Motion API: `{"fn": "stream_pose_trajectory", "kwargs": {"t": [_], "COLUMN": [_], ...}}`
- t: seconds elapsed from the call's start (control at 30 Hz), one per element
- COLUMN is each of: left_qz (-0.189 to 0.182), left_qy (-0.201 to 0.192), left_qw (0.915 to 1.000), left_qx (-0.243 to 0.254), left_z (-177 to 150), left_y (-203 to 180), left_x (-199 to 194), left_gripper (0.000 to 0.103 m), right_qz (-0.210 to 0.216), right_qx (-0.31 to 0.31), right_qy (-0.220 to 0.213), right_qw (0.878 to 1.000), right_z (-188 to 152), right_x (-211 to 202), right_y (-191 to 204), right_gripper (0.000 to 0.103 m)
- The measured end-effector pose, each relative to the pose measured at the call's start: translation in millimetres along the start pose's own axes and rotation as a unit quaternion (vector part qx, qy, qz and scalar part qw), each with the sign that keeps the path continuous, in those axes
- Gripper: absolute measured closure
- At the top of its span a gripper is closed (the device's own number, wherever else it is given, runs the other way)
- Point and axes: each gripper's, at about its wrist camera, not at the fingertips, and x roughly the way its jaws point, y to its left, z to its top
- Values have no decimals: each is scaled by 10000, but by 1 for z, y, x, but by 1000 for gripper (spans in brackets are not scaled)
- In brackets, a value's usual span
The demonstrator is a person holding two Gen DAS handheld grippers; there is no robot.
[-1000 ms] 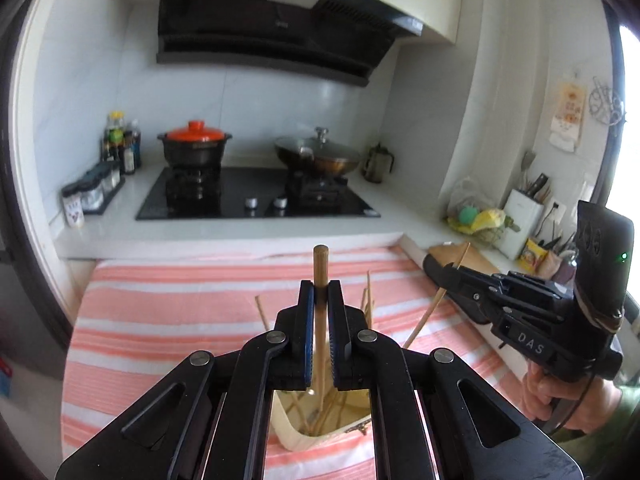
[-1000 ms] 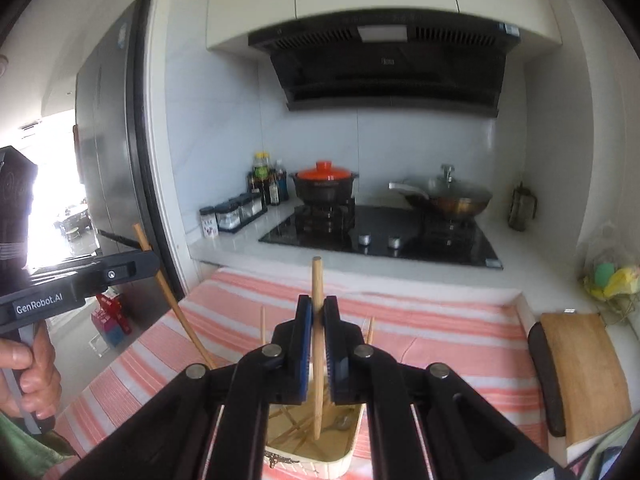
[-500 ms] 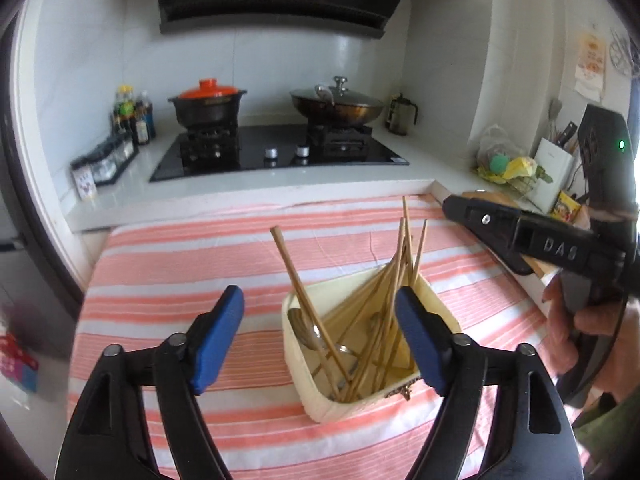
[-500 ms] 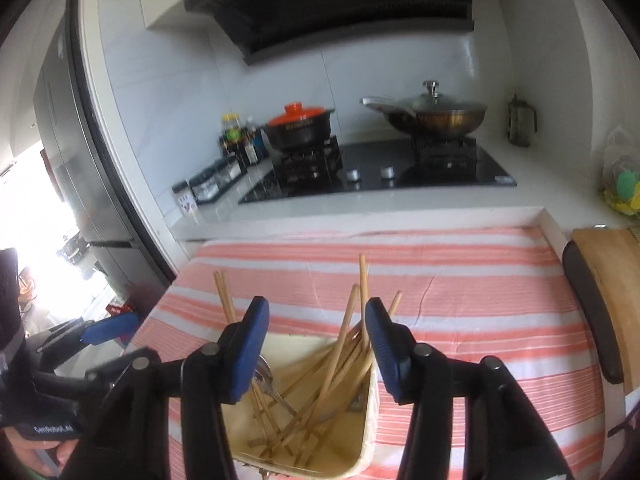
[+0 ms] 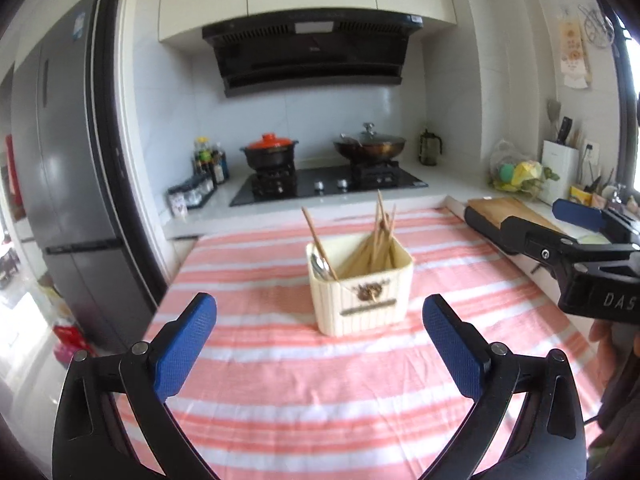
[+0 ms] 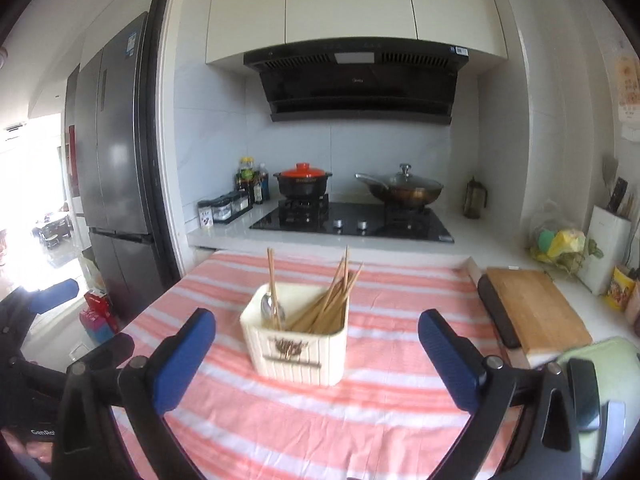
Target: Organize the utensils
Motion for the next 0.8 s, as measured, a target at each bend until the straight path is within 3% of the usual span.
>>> {"fn": "stream_pose_trajectory", "kwargs": {"t": [0.07, 0.17, 0.37, 0.8], "left_qz": [-196, -32, 138, 276], "left_qy": [153, 224, 238, 228], "left_qw": [9997, 9995, 9995, 9984], "left_qx": [-75, -227, -176, -427], "left_z": [-11, -24, -32, -26], "left_y": [0, 2, 3, 19], "left_x": [-8, -19, -36, -46], "left_gripper": [0, 0, 0, 0], "right_qz": [-242, -622, -546, -507], "right_qx": [90, 231, 611, 310], "right_qy": [107, 397, 751, 416], "right_qw": [9996, 9970, 9938, 9974], "right_z": [-20, -43, -69, -58], "right_x": [-18, -34, -53, -82], "right_y": [3, 5, 5, 31], "right_gripper": [0, 0, 0, 0]}}
